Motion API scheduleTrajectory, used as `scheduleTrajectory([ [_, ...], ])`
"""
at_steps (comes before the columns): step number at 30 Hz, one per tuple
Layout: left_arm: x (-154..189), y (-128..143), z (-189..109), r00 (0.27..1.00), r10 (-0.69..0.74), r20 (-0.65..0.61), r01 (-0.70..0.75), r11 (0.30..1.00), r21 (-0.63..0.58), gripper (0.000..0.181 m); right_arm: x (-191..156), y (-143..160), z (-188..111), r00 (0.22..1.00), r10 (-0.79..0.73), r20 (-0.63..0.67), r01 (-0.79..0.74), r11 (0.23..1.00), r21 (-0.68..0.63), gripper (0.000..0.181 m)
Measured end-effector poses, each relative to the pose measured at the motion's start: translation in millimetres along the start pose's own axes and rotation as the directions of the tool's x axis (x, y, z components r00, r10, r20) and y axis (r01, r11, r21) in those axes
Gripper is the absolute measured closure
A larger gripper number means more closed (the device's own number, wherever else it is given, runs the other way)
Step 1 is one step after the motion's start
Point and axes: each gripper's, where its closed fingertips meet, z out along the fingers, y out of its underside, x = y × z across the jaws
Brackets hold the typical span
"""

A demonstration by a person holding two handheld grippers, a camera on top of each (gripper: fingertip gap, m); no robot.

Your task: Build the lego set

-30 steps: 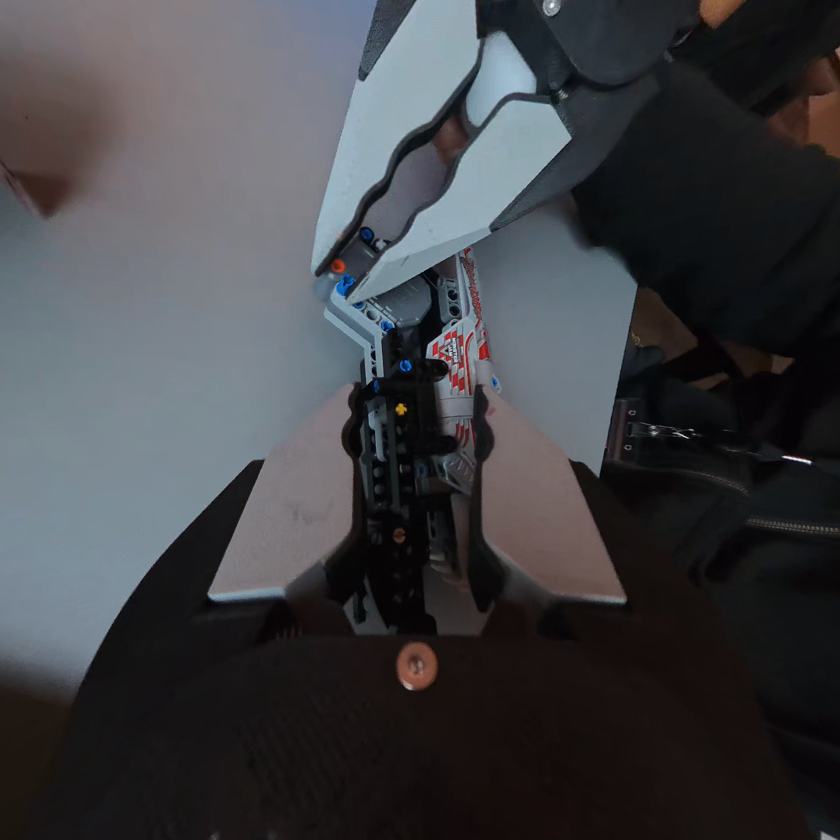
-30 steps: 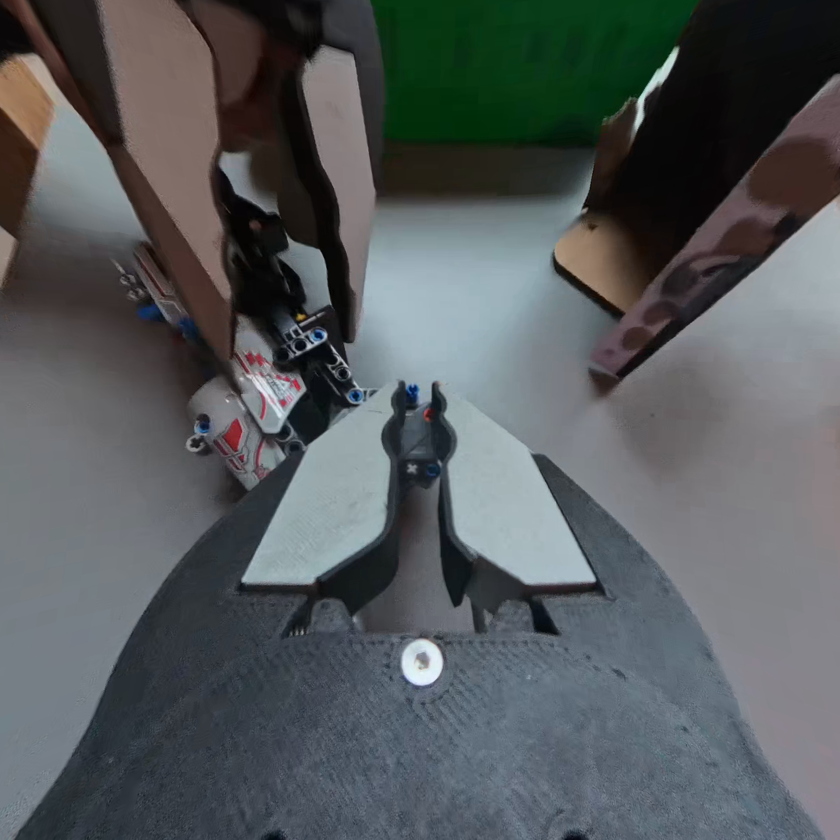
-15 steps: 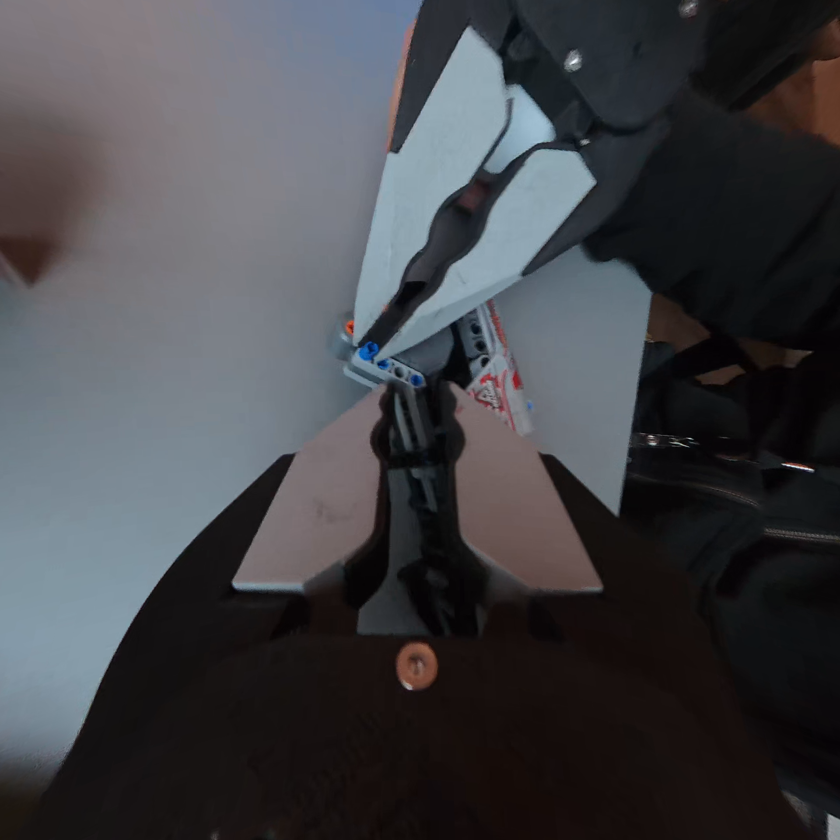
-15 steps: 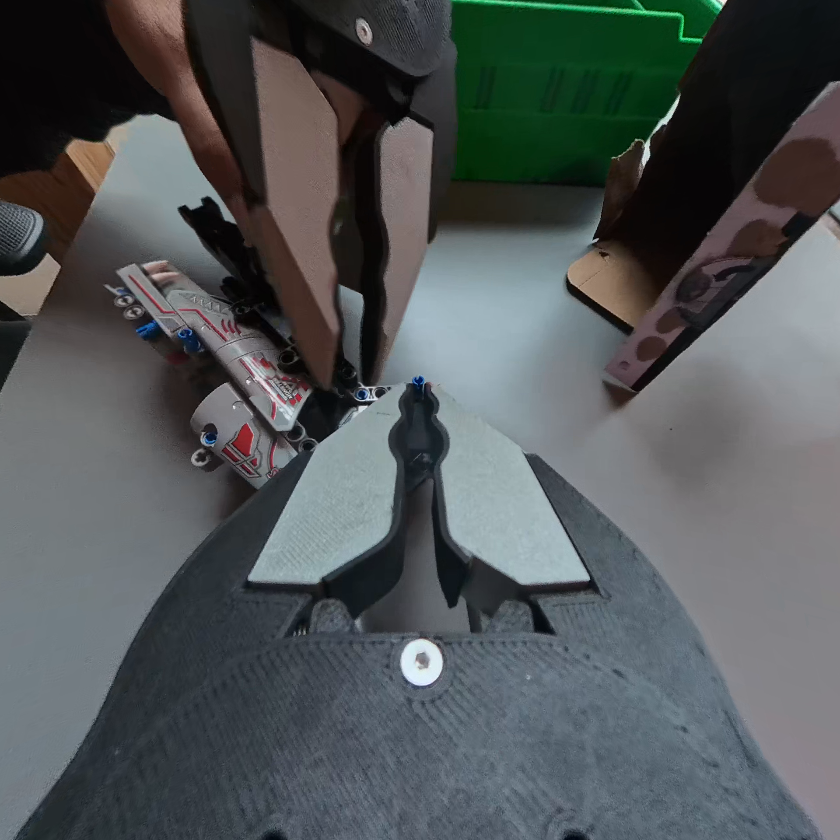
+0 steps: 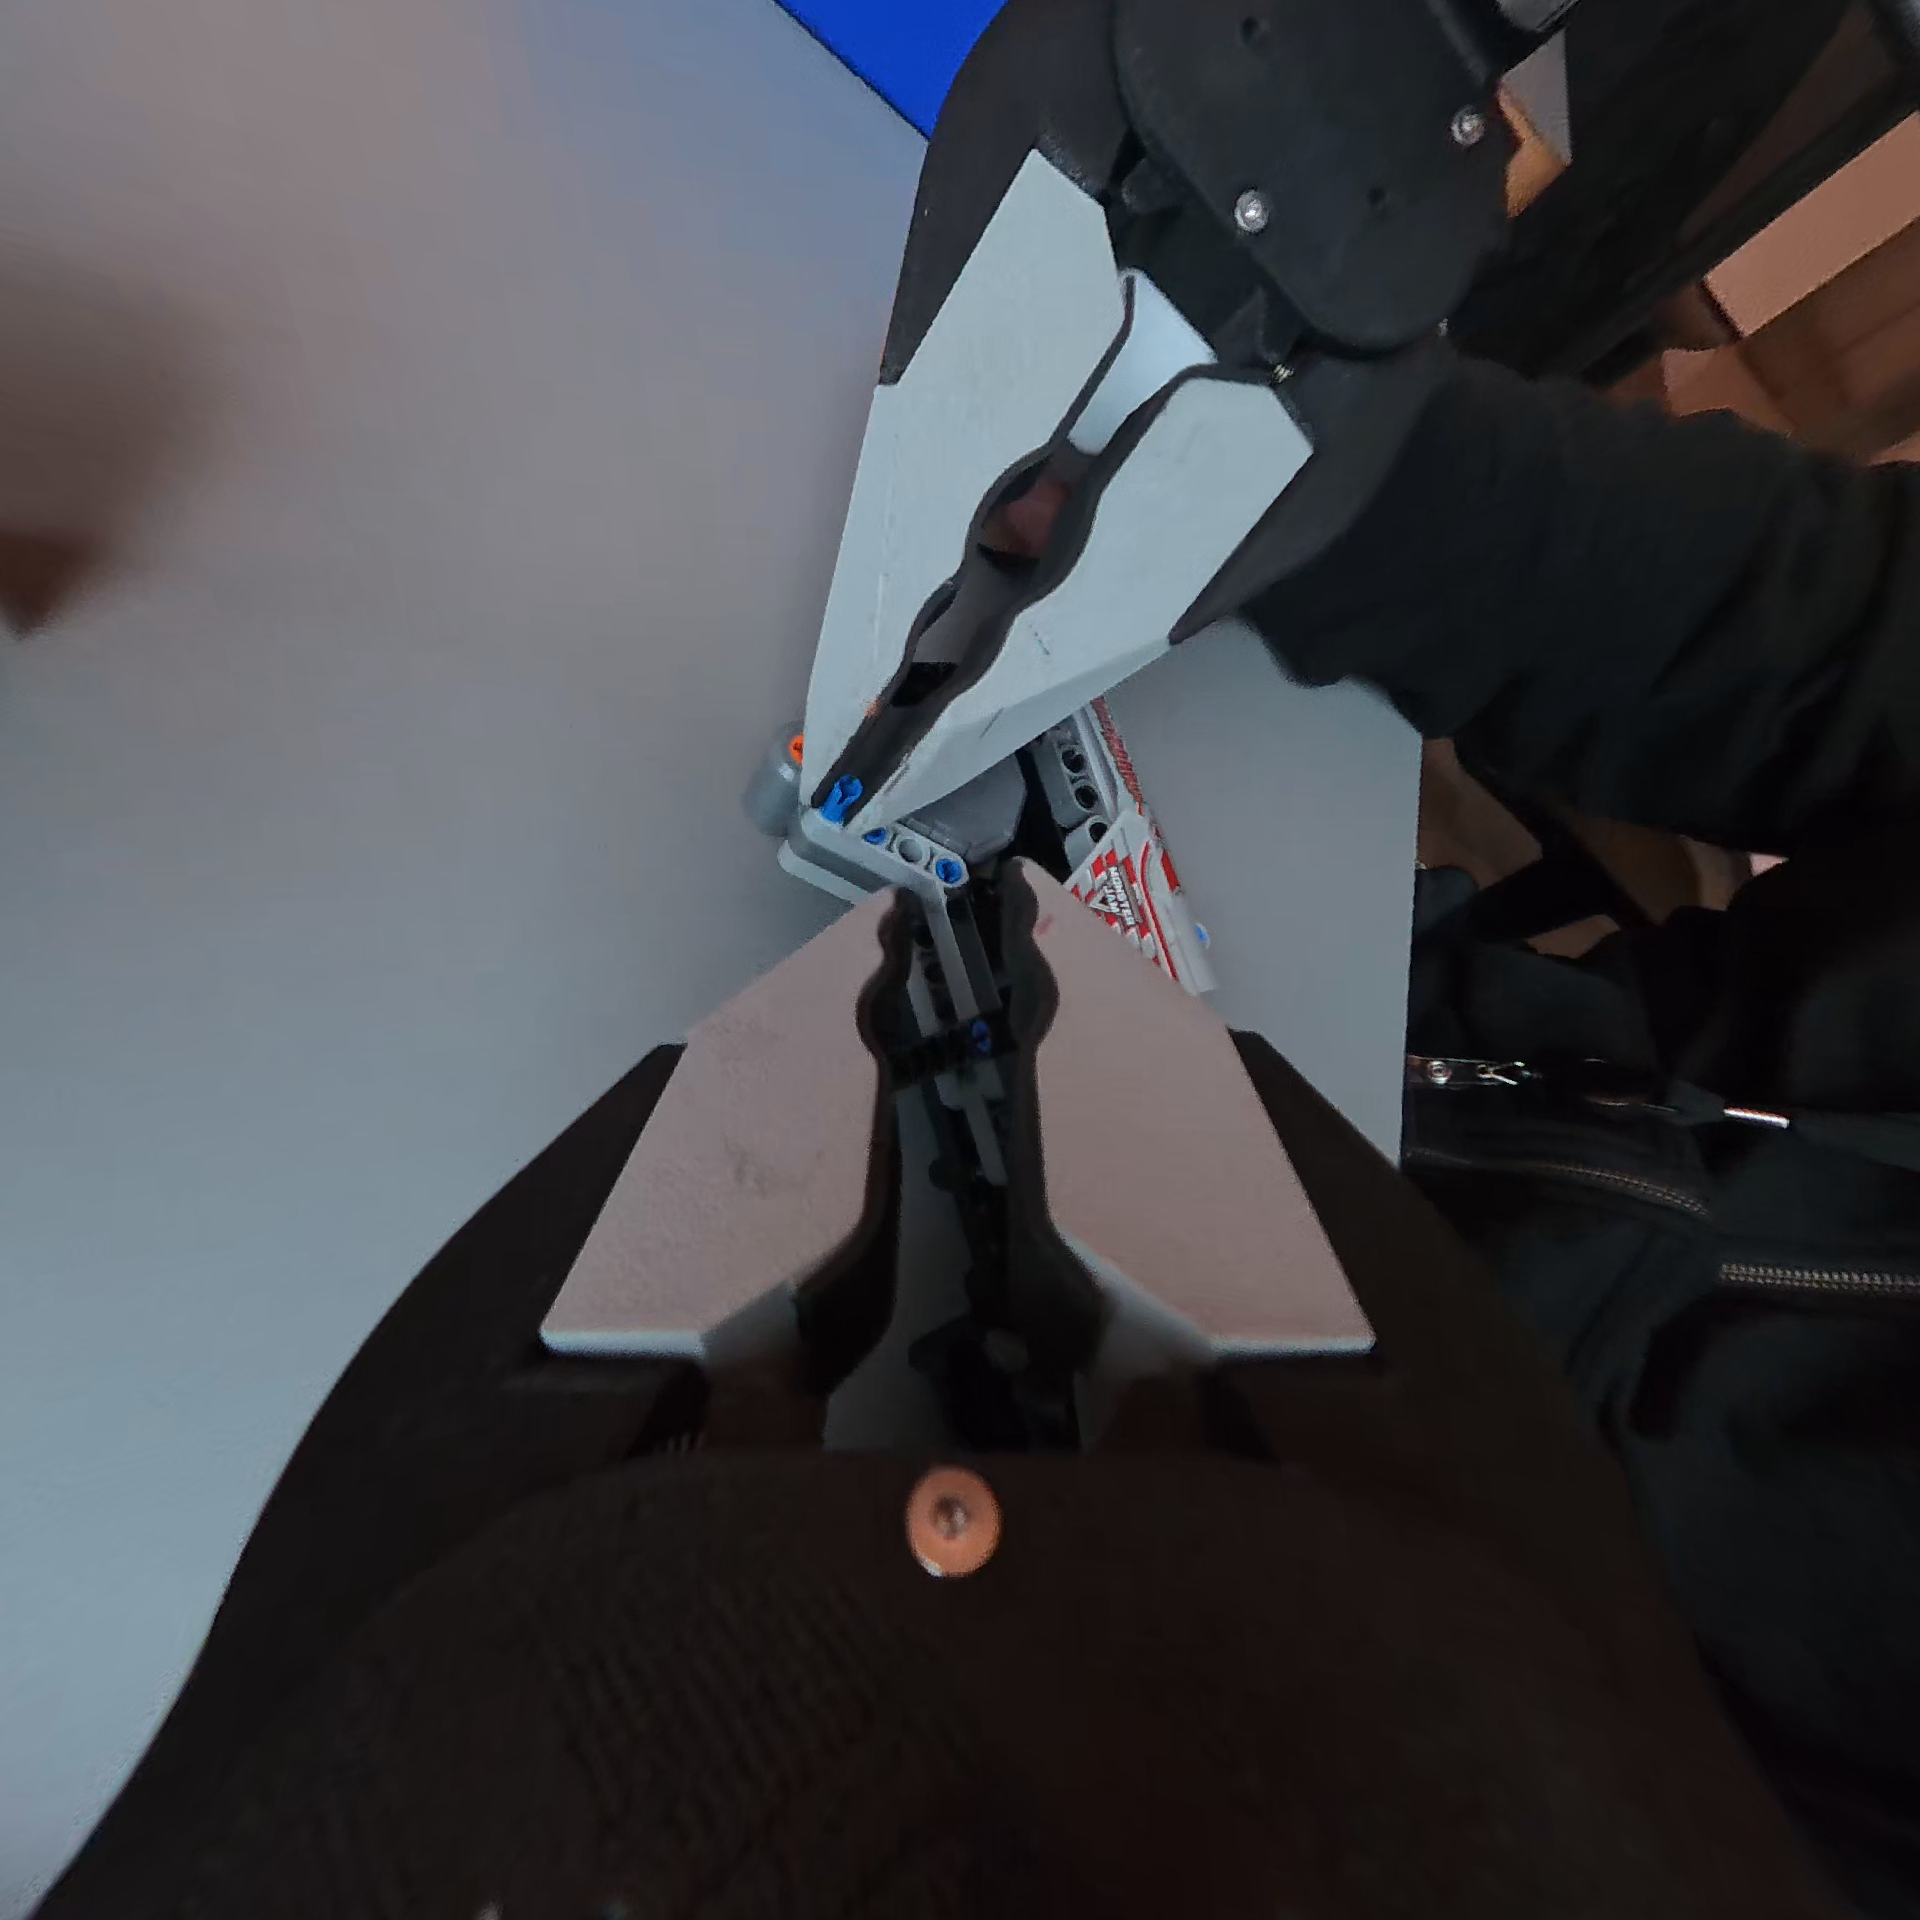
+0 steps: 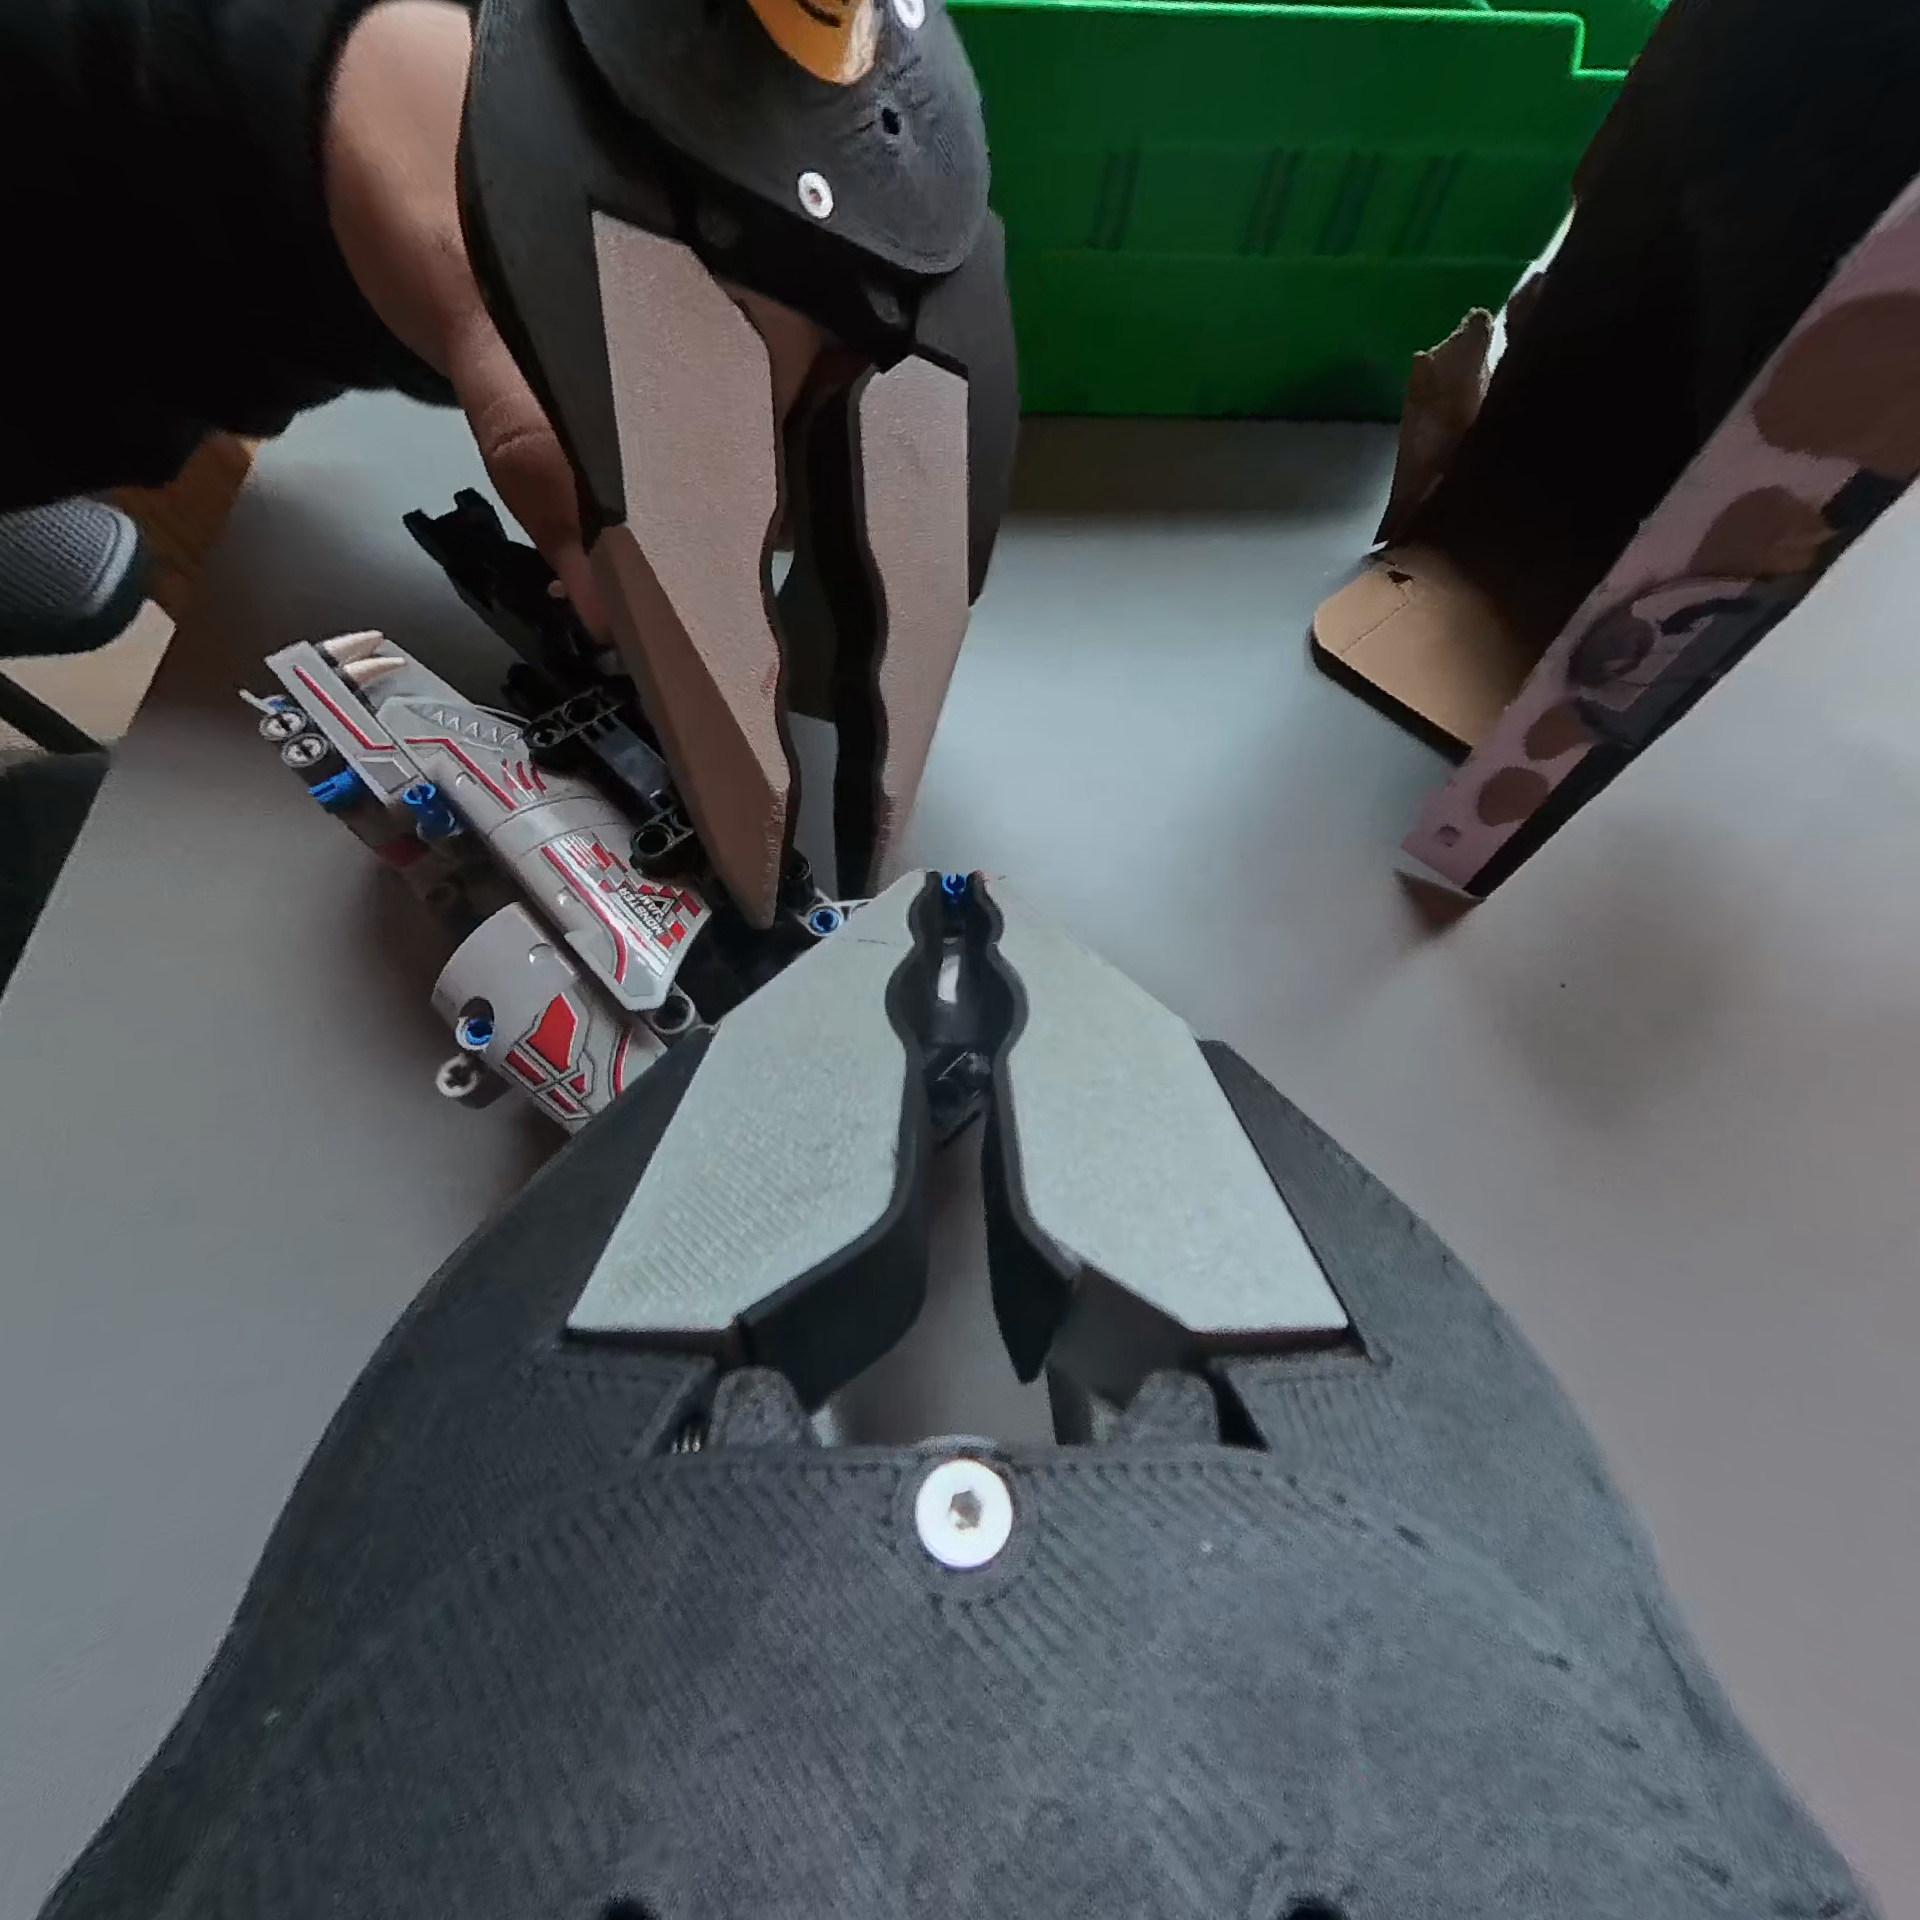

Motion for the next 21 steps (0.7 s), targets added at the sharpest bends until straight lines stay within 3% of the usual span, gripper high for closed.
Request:
scheduleTrajectory([
  [3, 0.7, 0.6, 0.3, 1.0, -0.008, 0.023, 0.008, 1.0, -0.001, 0.168, 0.2, -3.5, -0.6, 1.0, -0.01, -0.016, 0.01, 1.0, 0.025, 0.181],
  [5, 2.0, -2.2, 5.3, 0.999, -0.015, 0.041, 0.014, 1.0, 0.006, 0.169, -4.7, -35.9, -10.0, 0.997, 0.06, 0.052, -0.07, 0.97, 0.234, 0.181],
  [6, 3.4, -4.3, 9.2, 0.999, -0.01, 0.045, 0.009, 1.0, 0.004, 0.169, -0.1, -40.4, -9.6, 0.996, 0.083, 0.041, -0.09, 0.963, 0.253, 0.181],
  [8, 7.1, -6.6, 15.5, 0.999, 0.008, 0.049, -0.007, 1.0, -0.016, 0.169, 21.4, -26.2, -4.6, 0.993, 0.089, -0.079, -0.074, 0.98, 0.184, 0.181],
  [13, 1.9, -8.2, 12.0, 0.996, -0.005, 0.093, 0.006, 1.0, -0.008, 0.162, 37.3, -35.5, -41.5, 0.975, 0.165, -0.151, -0.11, 0.941, 0.32, 0.181],
  [16, 9.1, -14.1, -5.0, 0.998, -0.02, 0.056, 0.017, 0.999, 0.044, 0.172, 50.0, -20.3, -62.7, 0.943, 0.205, -0.262, -0.14, 0.959, 0.247, 0.181],
  [18, 22.1, -30.8, -26.9, 0.999, -0.048, -0.014, 0.049, 0.985, 0.166, 0.172, 46.1, -25.5, -81.4, 0.931, 0.192, -0.312, -0.112, 0.959, 0.259, 0.181],
  [21, 14.5, -18.7, -41.4, 0.995, -0.045, 0.094, 0.032, 0.99, 0.137, 0.152, 23.2, -42.1, -106.1, 0.914, 0.171, -0.369, -0.074, 0.962, 0.262, 0.181],
])
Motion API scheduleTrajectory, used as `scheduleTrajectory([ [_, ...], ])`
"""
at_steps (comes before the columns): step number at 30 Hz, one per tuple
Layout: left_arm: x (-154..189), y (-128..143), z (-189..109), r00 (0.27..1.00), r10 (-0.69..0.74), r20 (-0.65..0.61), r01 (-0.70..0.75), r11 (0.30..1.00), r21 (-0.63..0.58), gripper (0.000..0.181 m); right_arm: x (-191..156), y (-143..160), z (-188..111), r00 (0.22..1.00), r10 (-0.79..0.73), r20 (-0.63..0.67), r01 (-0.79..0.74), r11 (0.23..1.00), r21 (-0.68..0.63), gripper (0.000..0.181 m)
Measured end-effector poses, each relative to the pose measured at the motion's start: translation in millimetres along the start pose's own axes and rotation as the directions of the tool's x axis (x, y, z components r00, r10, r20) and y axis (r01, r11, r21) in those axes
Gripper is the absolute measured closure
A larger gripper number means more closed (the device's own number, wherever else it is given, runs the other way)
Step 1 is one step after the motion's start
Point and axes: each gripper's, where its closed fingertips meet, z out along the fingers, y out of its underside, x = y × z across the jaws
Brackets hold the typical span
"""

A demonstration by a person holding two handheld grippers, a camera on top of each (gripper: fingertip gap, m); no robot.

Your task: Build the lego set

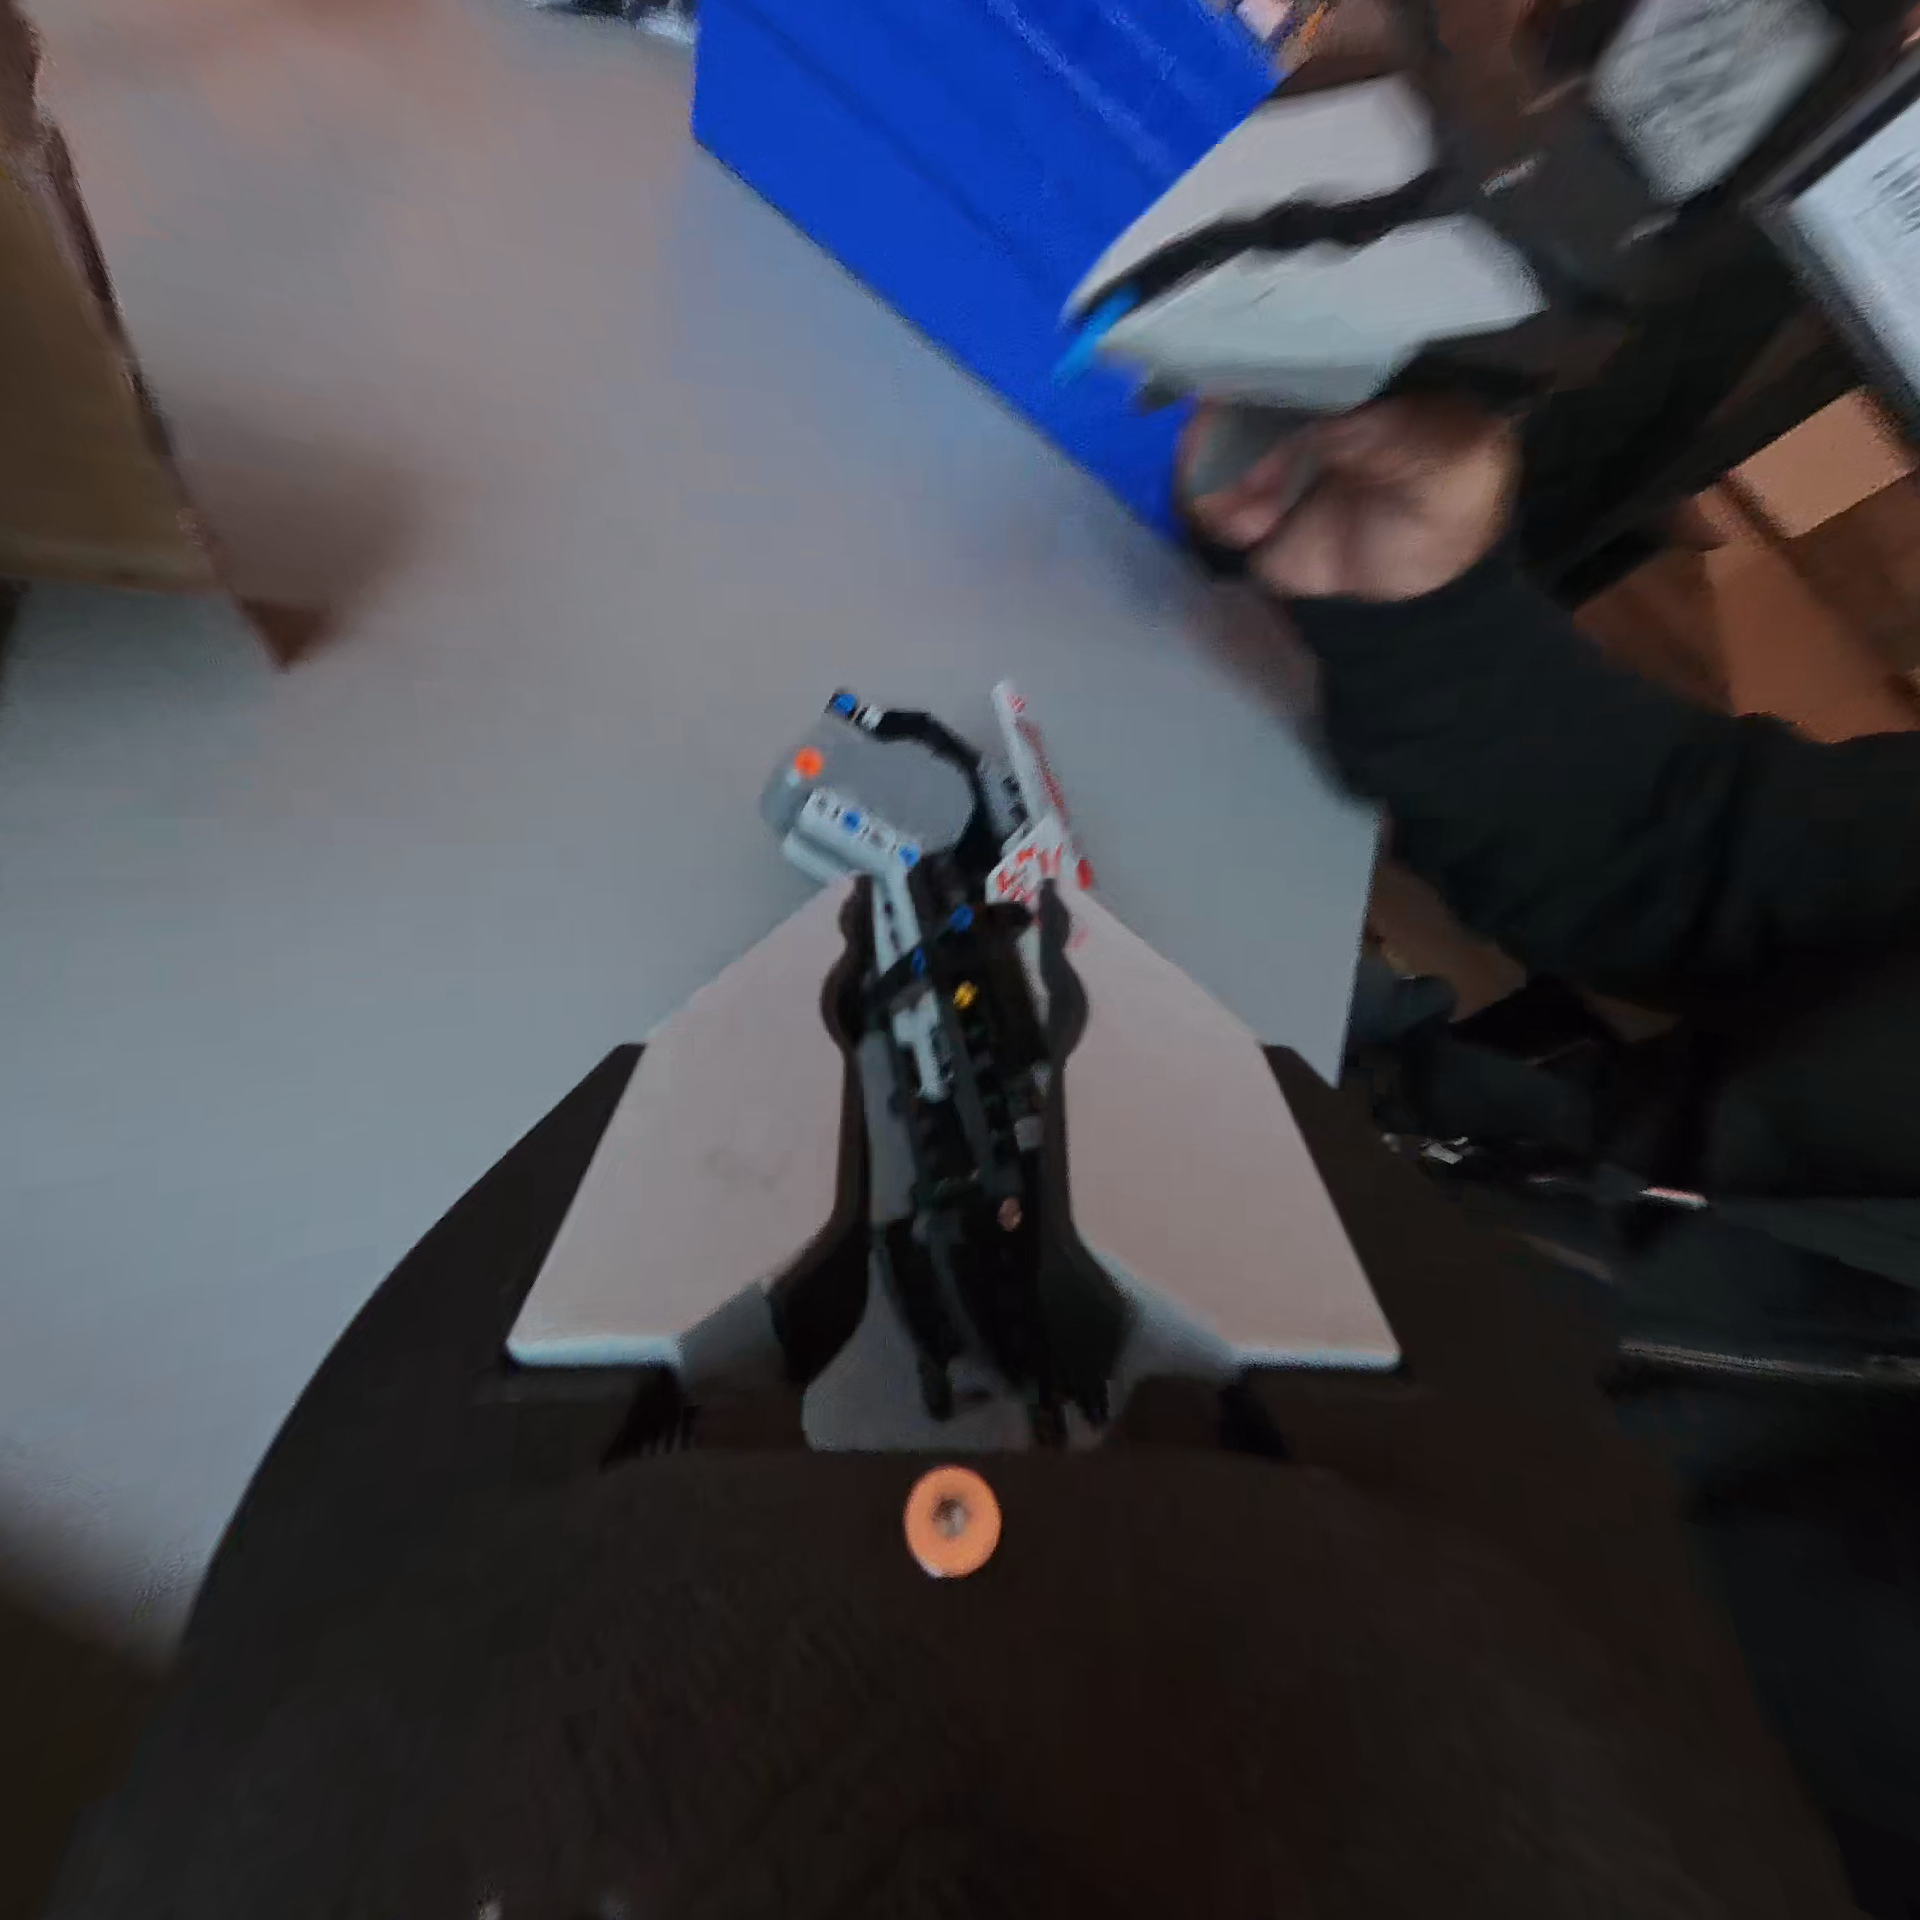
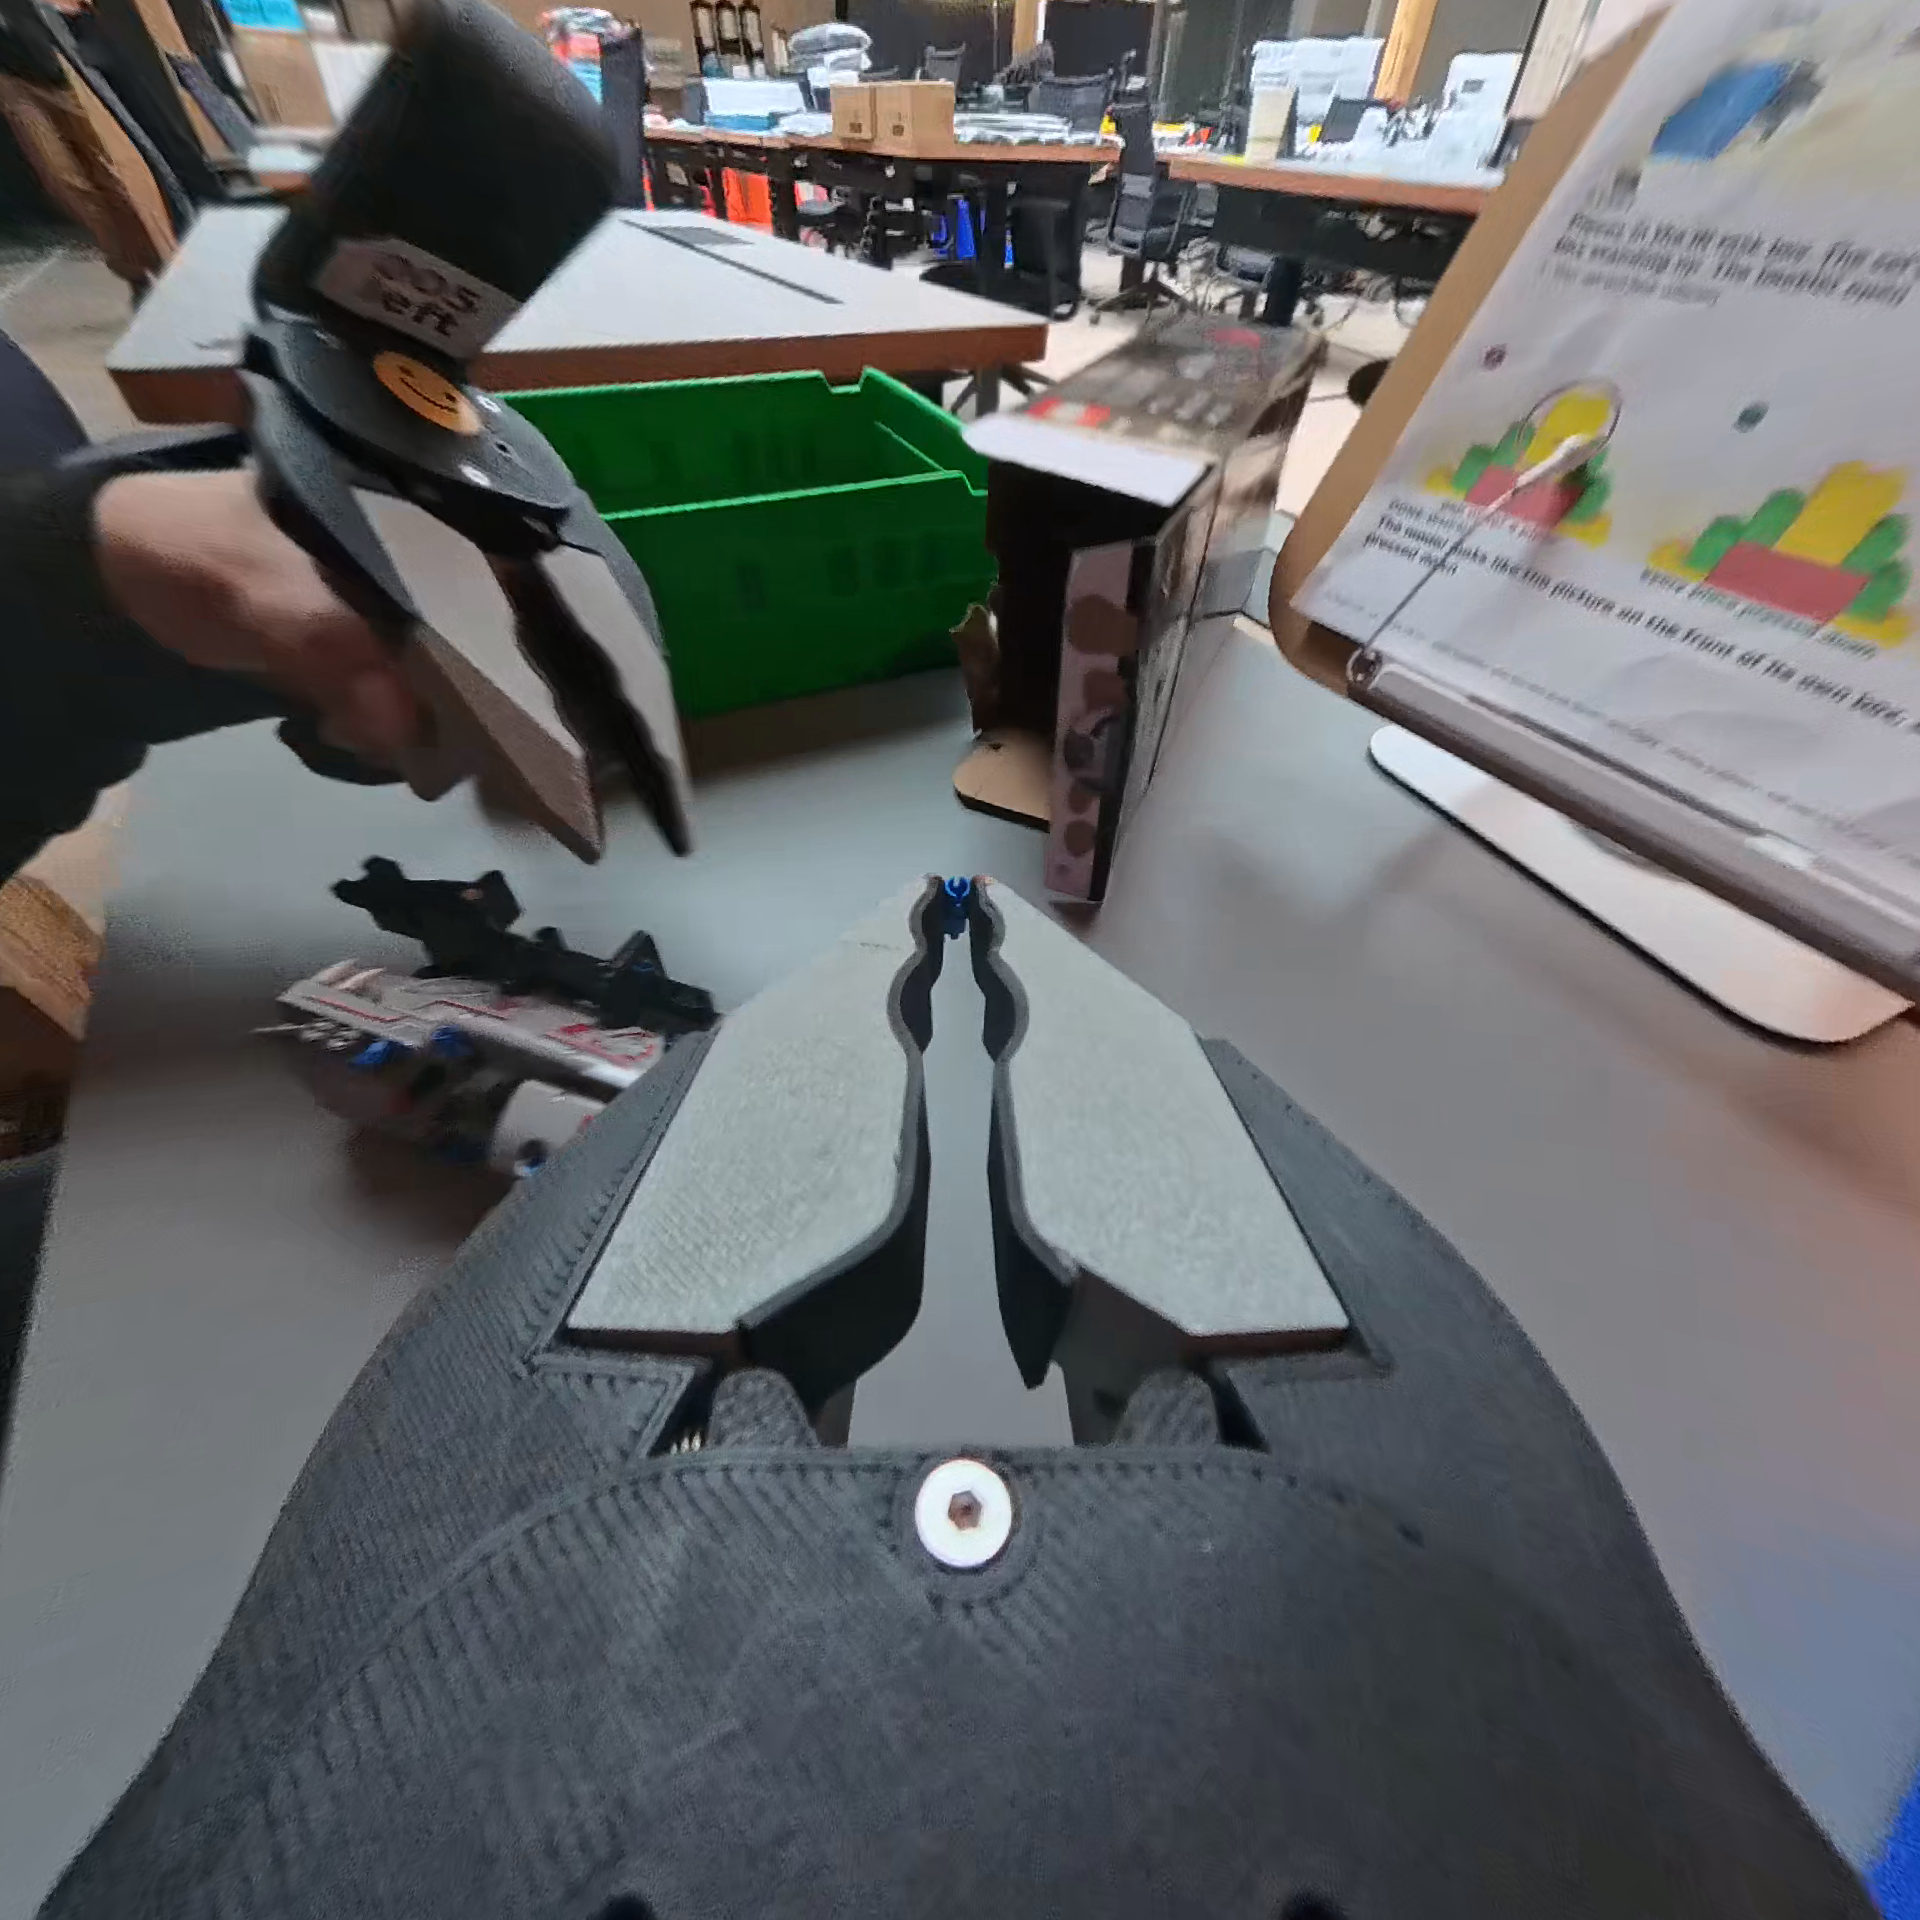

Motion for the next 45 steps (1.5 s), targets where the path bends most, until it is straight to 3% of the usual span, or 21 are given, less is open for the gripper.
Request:
scheduleTrajectory([
  [3, 7.1, 28.6, 6.2, 0.999, -0.034, -0.04, 0.029, 0.993, -0.114, 0.145, -1.5, -27.5, -45.5, 0.988, -0.078, -0.131, 0.074, 0.997, -0.032, 0.181],
  [6, 18.2, 48.0, 13.7, 0.99, -0.077, -0.114, 0.058, 0.985, -0.165, 0.152, 42.3, -37.1, -111.5, 0.927, -0.115, -0.358, 0.073, 0.989, -0.131, 0.181],
  [9, 25.4, 49.2, 17.3, 0.991, -0.018, -0.13, -0.001, 0.99, -0.144, 0.152, 93.3, 15.0, -167.6, 0.874, -0.091, -0.478, -0.097, 0.93, -0.354, 0.181],
  [11, 27.7, 48.3, 16.7, 0.993, 0.021, -0.115, -0.036, 0.99, -0.133, 0.153, 94.2, 63.5, -183.6, 0.91, 0.005, -0.414, -0.222, 0.85, -0.478, 0.18],
  [16, 23.0, 39.5, 7.9, 0.992, 0.126, 0.005, -0.126, 0.99, -0.067, 0.154, 90.6, 102.9, -202.2, 0.906, 0.182, -0.383, -0.352, 0.827, -0.439, 0.181],
  [18, 23.9, 37.4, 5.0, 0.979, 0.195, 0.059, -0.192, 0.98, -0.059, 0.154, 91.9, 119.4, -211.8, 0.889, 0.209, -0.408, -0.403, 0.78, -0.478, 0.162],
  [20, 27.9, 37.6, 4.6, 0.967, 0.238, 0.086, -0.234, 0.971, -0.056, 0.154, 95.1, 110.7, -208.8, 0.888, 0.237, -0.394, -0.39, 0.843, -0.371, 0.164],
  [22, 31.2, 38.1, 4.6, 0.96, 0.262, 0.098, -0.258, 0.965, -0.049, 0.154, 94.4, 152.0, -223.5, 0.883, 0.169, -0.438, -0.421, 0.699, -0.578, 0.155],
  [23, 32.2, 38.5, 4.7, 0.959, 0.264, 0.099, -0.26, 0.964, -0.045, 0.154, 100.5, 159.5, -230.0, 0.876, 0.098, -0.472, -0.409, 0.669, -0.62, 0.152],
  [26, 31.9, 39.1, 5.6, 0.966, 0.242, 0.092, -0.241, 0.97, -0.021, 0.154, 93.5, 123.3, -215.7, 0.883, 0.215, -0.417, -0.398, 0.815, -0.421, 0.179],
  [29, 27.8, 43.9, 8.3, 0.966, 0.237, 0.102, -0.235, 0.971, -0.037, 0.154, 96.7, 113.6, -218.8, 0.848, 0.337, -0.409, -0.477, 0.822, -0.311, 0.167],
  [31, 27.4, 43.2, 7.6, 0.959, 0.257, 0.12, -0.254, 0.966, -0.038, 0.154, 92.3, 138.3, -225.0, 0.837, 0.343, -0.427, -0.519, 0.745, -0.418, 0.136],
  [33, 28.0, 43.0, 7.2, 0.955, 0.268, 0.127, -0.265, 0.963, -0.041, 0.154, 98.0, 153.3, -236.1, 0.849, 0.214, -0.484, -0.475, 0.71, -0.52, 0.145],
  [35, 28.2, 43.3, 7.0, 0.955, 0.267, 0.126, -0.264, 0.964, -0.041, 0.154, 92.3, 132.5, -229.5, 0.869, 0.229, -0.438, -0.429, 0.789, -0.439, 0.152],
  [37, 27.3, 43.3, 6.7, 0.959, 0.254, 0.122, -0.252, 0.967, -0.033, 0.154, 76.7, 150.1, -233.7, 0.873, 0.266, -0.408, -0.468, 0.694, -0.547, 0.149],
  [38, 26.7, 43.2, 6.5, 0.962, 0.246, 0.118, -0.244, 0.969, -0.028, 0.154, 78.8, 156.3, -240.1, 0.864, 0.253, -0.435, -0.484, 0.654, -0.582, 0.165],
  [39, 26.2, 43.2, 6.2, 0.964, 0.24, 0.116, -0.238, 0.971, -0.025, 0.154, 82.9, 151.6, -243.2, 0.862, 0.249, -0.441, -0.484, 0.664, -0.571, 0.166],
  [41, 25.6, 43.3, 5.7, 0.964, 0.237, 0.116, -0.236, 0.971, -0.022, 0.154, 92.7, 128.1, -241.4, 0.852, 0.281, -0.441, -0.48, 0.754, -0.449, 0.145],
  [43, 25.1, 43.0, 5.4, 0.962, 0.243, 0.124, -0.241, 0.97, -0.026, 0.154, 82.7, 146.7, -244.2, 0.864, 0.273, -0.422, -0.482, 0.688, -0.542, 0.154],
  [44, 24.8, 42.8, 5.1, 0.959, 0.25, 0.132, -0.249, 0.968, -0.029, 0.154, 83.3, 158.1, -247.3, 0.864, 0.234, -0.445, -0.479, 0.653, -0.587, 0.144],
  [45, 24.8, 42.7, 4.8, 0.956, 0.26, 0.14, -0.258, 0.966, -0.033, 0.154, 87.3, 157.2, -247.6, 0.859, 0.213, -0.465, -0.475, 0.669, -0.572, 0.147],
])
